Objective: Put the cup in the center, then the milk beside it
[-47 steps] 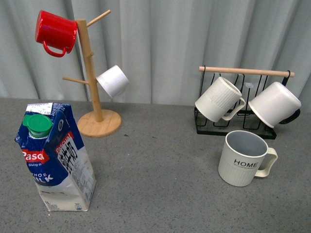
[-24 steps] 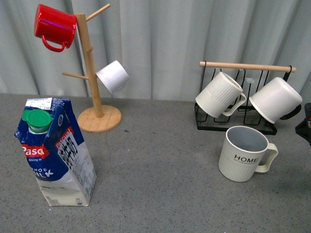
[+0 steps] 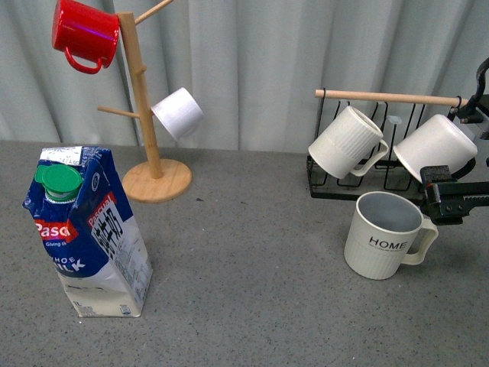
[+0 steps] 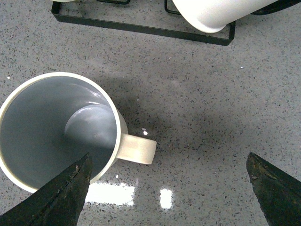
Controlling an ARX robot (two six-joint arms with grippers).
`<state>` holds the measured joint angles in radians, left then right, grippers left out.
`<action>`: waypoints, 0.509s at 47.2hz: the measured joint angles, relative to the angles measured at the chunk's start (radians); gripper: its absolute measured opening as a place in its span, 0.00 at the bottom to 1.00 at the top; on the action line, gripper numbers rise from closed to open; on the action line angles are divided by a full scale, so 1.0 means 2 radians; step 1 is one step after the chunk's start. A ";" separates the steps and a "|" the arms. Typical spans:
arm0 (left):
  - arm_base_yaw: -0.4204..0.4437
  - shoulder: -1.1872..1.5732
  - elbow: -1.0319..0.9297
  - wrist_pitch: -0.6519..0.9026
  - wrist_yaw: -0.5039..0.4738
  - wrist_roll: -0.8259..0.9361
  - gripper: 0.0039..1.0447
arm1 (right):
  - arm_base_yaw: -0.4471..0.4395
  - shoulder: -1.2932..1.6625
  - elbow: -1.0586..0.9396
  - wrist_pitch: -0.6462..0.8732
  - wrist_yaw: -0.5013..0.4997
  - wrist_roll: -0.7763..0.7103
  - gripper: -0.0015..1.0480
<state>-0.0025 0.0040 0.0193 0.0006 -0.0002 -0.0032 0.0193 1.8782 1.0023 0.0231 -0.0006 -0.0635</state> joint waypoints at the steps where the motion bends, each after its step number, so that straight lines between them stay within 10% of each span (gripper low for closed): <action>1: 0.000 0.000 0.000 0.000 0.000 0.000 0.94 | 0.001 0.004 0.003 -0.001 0.001 0.000 0.91; 24: 0.000 0.000 0.000 0.000 0.000 0.000 0.94 | 0.010 0.062 0.065 -0.032 0.011 -0.001 0.91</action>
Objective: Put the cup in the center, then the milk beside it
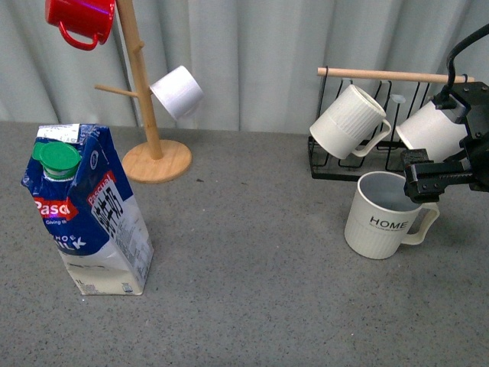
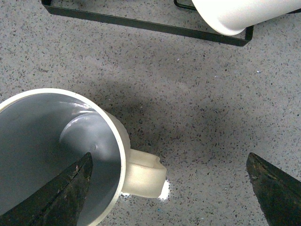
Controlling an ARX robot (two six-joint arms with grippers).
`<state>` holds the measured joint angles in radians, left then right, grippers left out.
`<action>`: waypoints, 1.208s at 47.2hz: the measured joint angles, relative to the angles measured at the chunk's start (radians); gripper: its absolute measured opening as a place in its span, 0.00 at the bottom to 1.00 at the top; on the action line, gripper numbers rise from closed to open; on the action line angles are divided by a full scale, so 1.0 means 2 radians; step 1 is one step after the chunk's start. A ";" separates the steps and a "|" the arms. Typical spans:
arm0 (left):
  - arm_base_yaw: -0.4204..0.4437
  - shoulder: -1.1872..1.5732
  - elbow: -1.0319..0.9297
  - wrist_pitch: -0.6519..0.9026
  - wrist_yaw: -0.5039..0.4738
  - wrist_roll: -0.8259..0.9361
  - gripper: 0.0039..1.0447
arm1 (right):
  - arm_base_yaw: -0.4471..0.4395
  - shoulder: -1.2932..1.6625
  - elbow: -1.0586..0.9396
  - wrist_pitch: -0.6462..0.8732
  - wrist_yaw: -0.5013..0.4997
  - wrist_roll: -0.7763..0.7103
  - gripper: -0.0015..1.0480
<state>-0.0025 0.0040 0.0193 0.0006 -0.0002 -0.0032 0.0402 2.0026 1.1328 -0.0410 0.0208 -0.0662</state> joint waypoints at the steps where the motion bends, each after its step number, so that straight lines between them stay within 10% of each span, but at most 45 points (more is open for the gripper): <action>1: 0.000 0.000 0.000 0.000 0.000 0.000 0.94 | 0.000 0.002 0.002 -0.001 -0.001 0.000 0.91; 12: 0.000 0.000 0.000 0.000 0.000 0.000 0.94 | 0.004 0.016 0.020 -0.015 -0.005 0.004 0.89; 37: 0.000 0.000 0.000 0.000 0.000 0.000 0.94 | 0.007 0.020 0.027 -0.028 -0.002 0.006 0.01; 57: 0.000 0.000 0.000 0.000 0.000 0.000 0.94 | 0.036 0.003 0.037 -0.068 -0.025 0.013 0.01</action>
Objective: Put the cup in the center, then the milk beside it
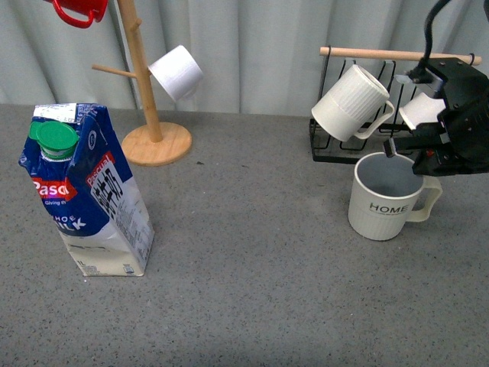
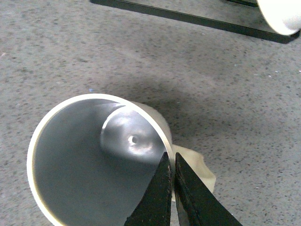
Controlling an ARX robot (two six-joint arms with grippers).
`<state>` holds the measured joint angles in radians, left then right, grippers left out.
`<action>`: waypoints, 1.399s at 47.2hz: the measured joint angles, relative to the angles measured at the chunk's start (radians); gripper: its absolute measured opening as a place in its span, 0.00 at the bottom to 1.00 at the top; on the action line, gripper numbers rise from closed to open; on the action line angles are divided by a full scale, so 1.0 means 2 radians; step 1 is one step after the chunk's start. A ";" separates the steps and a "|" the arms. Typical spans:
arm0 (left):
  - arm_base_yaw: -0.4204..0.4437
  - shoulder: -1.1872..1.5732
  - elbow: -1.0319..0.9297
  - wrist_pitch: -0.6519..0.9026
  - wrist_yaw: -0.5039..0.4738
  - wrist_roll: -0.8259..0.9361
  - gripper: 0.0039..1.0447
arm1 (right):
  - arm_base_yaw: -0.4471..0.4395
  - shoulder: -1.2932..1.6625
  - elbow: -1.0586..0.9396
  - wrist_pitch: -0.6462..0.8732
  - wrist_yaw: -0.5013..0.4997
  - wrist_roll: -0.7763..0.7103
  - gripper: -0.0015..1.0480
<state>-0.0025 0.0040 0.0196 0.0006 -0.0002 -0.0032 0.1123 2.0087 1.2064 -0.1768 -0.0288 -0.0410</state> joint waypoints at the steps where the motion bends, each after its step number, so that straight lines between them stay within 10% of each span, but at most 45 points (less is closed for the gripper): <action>1: 0.000 0.000 0.000 0.000 0.000 0.000 0.94 | 0.007 -0.004 0.001 -0.003 -0.004 0.000 0.01; 18: 0.000 0.000 0.000 0.000 0.000 0.000 0.94 | 0.094 -0.007 0.006 -0.002 -0.043 0.047 0.01; 48: 0.000 0.000 0.000 0.000 0.000 0.000 0.94 | 0.113 0.022 0.020 -0.010 -0.054 0.077 0.02; 66: 0.000 0.000 0.000 0.000 0.000 0.000 0.94 | 0.101 -0.023 0.004 0.052 -0.053 0.083 0.66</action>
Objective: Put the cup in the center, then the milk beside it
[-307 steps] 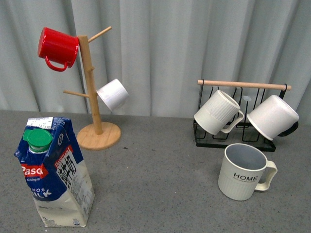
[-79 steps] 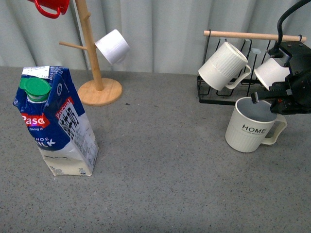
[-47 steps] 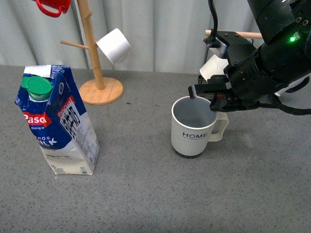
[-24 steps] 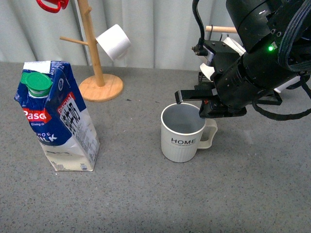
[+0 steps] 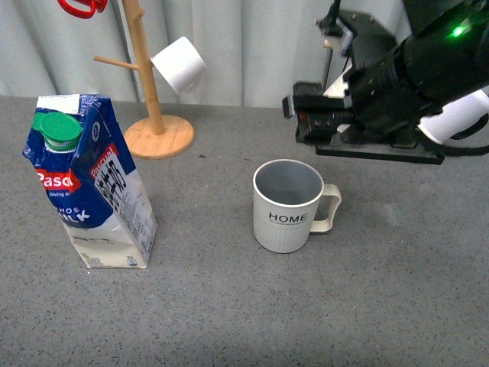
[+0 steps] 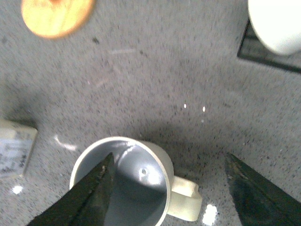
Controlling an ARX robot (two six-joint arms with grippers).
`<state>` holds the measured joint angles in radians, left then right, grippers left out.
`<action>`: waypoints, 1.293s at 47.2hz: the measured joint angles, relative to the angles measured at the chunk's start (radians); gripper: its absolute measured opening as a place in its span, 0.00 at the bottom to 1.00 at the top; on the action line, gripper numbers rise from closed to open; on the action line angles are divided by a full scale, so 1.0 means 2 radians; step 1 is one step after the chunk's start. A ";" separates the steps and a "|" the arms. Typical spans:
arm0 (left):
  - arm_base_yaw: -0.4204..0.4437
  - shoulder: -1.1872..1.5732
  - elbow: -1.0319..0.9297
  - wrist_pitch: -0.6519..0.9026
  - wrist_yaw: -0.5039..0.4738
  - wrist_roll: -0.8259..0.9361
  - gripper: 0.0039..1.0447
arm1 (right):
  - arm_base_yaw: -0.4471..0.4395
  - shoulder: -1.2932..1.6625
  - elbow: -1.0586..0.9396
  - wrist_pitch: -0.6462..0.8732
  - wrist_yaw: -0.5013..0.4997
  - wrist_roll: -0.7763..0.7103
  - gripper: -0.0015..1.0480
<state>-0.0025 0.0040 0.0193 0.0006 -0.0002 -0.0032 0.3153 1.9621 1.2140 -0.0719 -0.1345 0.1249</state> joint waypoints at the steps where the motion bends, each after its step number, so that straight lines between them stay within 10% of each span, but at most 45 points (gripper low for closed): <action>1: 0.000 0.000 0.000 0.000 0.000 0.000 0.94 | -0.002 -0.008 -0.003 0.005 0.000 0.005 0.69; 7: 0.000 0.000 0.000 0.000 0.000 0.000 0.94 | -0.018 -0.058 -0.025 0.030 -0.006 0.019 0.91; 13: 0.000 0.000 0.000 0.000 0.000 0.000 0.94 | -0.027 -0.079 -0.040 0.044 -0.004 0.024 0.90; 20: 0.000 0.000 0.000 0.000 0.000 0.000 0.94 | -0.025 -0.083 -0.162 0.337 0.160 -0.029 0.72; 28: 0.000 0.000 0.000 0.000 0.000 0.000 0.94 | -0.049 -0.141 -0.296 0.548 0.174 -0.053 0.46; 42: 0.000 0.000 0.000 0.000 0.000 0.000 0.94 | -0.085 -0.249 -0.427 0.577 0.139 -0.061 0.01; 61: 0.000 0.000 0.000 0.000 0.000 0.000 0.94 | -0.123 -0.392 -0.548 0.559 0.101 -0.063 0.01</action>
<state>-0.0025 0.0040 0.0196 0.0006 -0.0002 -0.0032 0.0696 1.1782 0.1173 1.0462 0.0669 -0.0002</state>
